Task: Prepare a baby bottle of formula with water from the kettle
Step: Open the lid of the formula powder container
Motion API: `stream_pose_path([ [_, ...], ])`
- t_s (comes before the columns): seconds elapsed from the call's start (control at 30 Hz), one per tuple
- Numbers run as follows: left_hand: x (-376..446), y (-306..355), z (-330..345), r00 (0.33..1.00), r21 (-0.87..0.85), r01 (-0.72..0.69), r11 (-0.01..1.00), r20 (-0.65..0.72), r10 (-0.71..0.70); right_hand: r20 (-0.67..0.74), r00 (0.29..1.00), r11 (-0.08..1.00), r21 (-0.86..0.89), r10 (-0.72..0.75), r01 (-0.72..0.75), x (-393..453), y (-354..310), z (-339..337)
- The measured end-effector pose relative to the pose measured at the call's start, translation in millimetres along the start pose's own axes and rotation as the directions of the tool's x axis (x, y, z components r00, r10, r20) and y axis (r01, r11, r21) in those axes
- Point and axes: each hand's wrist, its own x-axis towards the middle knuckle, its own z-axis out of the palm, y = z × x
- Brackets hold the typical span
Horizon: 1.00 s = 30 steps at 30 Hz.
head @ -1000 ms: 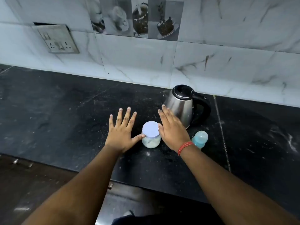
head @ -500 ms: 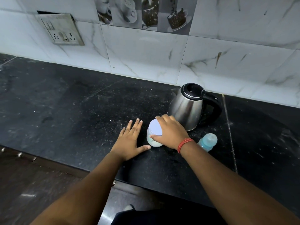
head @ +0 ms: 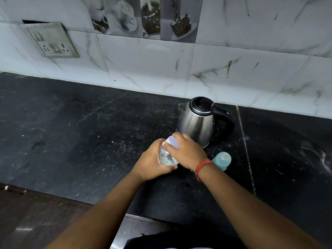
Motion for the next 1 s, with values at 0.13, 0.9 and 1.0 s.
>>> stream_pose_path([
  [0.13,4.5,3.4,-1.3,0.998,-0.062,-0.013,0.998,0.053,0.016,-0.057,0.997,0.999,-0.007,-0.044,0.044,-2.6,4.2,-5.8],
  [0.9,9.1,21.8,-8.5,0.848,-0.731,0.385,0.564,0.521,0.095,0.053,0.893,0.816,0.435,-0.446,0.382,19.4,17.8,-42.9],
  [1.0,8.5,18.3,-10.2,0.804,-0.798,0.454,0.397,0.559,0.205,0.166,0.853,0.809,0.446,-0.495,0.382,28.0,11.0,-55.3],
])
